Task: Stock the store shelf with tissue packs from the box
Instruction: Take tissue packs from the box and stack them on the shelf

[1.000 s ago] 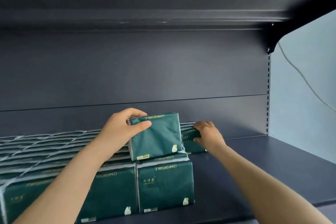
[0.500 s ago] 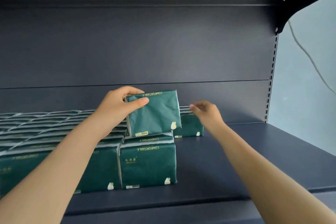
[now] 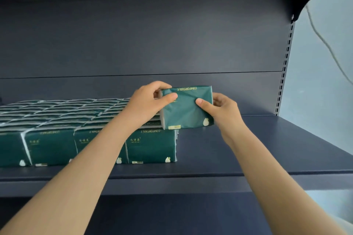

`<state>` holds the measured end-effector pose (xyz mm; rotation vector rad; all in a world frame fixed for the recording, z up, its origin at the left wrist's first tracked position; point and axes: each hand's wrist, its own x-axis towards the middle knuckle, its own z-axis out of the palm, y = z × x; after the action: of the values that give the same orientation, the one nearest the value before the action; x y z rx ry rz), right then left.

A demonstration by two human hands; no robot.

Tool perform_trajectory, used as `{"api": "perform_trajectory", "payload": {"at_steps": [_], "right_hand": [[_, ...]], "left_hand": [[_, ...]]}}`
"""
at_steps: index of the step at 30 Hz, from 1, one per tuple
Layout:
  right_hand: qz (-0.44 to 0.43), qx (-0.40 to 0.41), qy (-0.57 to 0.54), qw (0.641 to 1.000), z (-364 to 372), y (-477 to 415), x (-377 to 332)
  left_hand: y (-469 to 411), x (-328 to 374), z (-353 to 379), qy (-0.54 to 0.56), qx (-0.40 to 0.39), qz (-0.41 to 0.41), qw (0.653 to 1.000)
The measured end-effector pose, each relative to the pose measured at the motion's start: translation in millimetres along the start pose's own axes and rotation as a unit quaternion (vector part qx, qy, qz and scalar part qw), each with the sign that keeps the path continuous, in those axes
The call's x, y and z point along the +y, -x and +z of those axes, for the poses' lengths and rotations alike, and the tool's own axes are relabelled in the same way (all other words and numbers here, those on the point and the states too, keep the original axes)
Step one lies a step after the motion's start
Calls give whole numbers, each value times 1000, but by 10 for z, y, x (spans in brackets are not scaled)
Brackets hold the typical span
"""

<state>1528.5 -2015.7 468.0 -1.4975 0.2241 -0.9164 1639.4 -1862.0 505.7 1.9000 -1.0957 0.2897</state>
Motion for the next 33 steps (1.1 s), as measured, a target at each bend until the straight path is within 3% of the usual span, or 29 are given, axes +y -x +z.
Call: {"api": "perform_trajectory", "payload": {"at_steps": [3,7,12,22,33], "right_hand": [[1,18,4,1000,-155,-42,4],[14,55,16,998,-322,-160,114],[46,86,101,990,-374,-444,479],[47,105,386,915,-75,-847,986],[94,85,403,906,-20,-926,972]], "left_hand": [[120,-21,0,-124,-32,45,991],[305,-142,43,-349,-125,70,926],[408,-366,112,-457,-141,115,871],[343,-708,263,-462,-69,176,867],[339,-694,247,-450,-101,154,874]]}}
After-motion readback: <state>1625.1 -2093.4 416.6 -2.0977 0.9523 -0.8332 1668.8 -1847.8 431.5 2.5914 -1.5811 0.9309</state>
